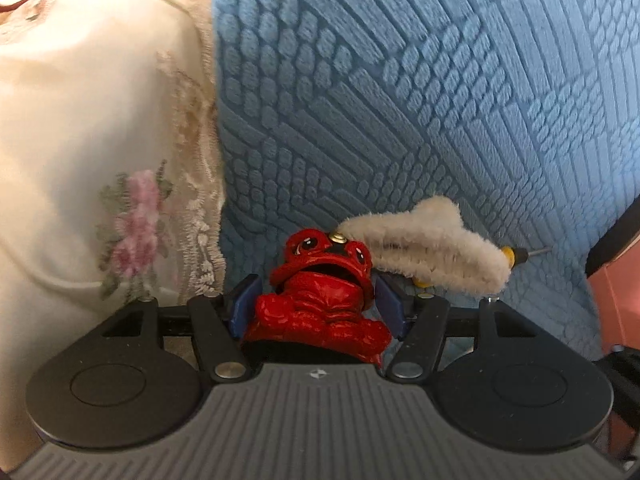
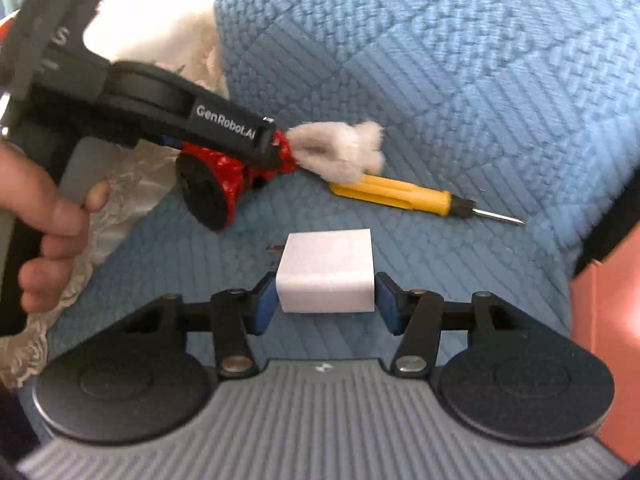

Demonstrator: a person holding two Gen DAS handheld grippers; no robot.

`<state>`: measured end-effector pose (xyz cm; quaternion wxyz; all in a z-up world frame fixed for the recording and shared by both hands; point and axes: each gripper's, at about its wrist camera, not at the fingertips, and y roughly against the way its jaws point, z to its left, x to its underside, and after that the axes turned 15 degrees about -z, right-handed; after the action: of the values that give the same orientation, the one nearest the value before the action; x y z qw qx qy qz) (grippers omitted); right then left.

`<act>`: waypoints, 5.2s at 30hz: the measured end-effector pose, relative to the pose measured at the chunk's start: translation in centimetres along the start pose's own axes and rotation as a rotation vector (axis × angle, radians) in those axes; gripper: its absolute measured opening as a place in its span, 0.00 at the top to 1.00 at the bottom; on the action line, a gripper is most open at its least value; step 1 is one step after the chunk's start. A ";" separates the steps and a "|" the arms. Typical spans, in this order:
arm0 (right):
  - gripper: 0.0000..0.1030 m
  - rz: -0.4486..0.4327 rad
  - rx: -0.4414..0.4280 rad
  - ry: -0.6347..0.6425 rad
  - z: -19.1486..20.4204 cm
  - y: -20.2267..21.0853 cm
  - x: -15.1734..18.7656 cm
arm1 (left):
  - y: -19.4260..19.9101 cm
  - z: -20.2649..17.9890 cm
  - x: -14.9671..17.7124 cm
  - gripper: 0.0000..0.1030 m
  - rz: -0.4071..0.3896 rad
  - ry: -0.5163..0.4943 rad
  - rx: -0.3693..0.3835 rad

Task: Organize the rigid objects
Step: 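Grasp and lift the red toy figure with the left tool while the right tool lifts the cube, then carry the red toy with the left tool while the right tool carries the cube to the box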

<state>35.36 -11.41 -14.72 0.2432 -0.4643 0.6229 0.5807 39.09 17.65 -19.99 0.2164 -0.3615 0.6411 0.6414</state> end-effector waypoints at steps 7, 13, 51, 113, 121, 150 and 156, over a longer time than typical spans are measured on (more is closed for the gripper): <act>0.49 0.014 0.031 -0.004 -0.5 1.9 1.2 | 0.2 -1.7 0.6 0.35 0.005 -0.072 -0.001; 0.49 0.009 0.040 0.001 -0.4 3.3 1.9 | 1.7 -2.1 1.3 0.38 -0.013 -0.026 0.015; 0.49 -0.006 0.068 0.017 1.5 13.8 8.9 | 18.3 -5.3 11.3 0.39 -0.078 0.152 0.099; 0.49 0.005 0.170 -0.076 0.2 14.0 9.1 | 18.8 -5.6 13.4 0.34 -0.052 0.250 0.087; 0.49 -0.038 0.143 -0.093 0.4 17.8 8.1 | 22.6 -5.7 12.6 0.34 -0.104 0.227 0.115; 0.49 -0.225 0.186 -0.150 -7.8 30.6 -1.7 | 32.0 -15.8 2.4 0.34 -0.254 0.228 0.239; 0.49 -0.235 0.202 -0.173 -10.7 32.3 -2.0 | 32.6 -19.6 0.5 0.34 -0.285 0.214 0.297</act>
<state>10.93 -24.35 5.26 0.4075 -0.4553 0.5964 0.5205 18.23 -4.36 2.99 0.2865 -0.4785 0.6903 0.4609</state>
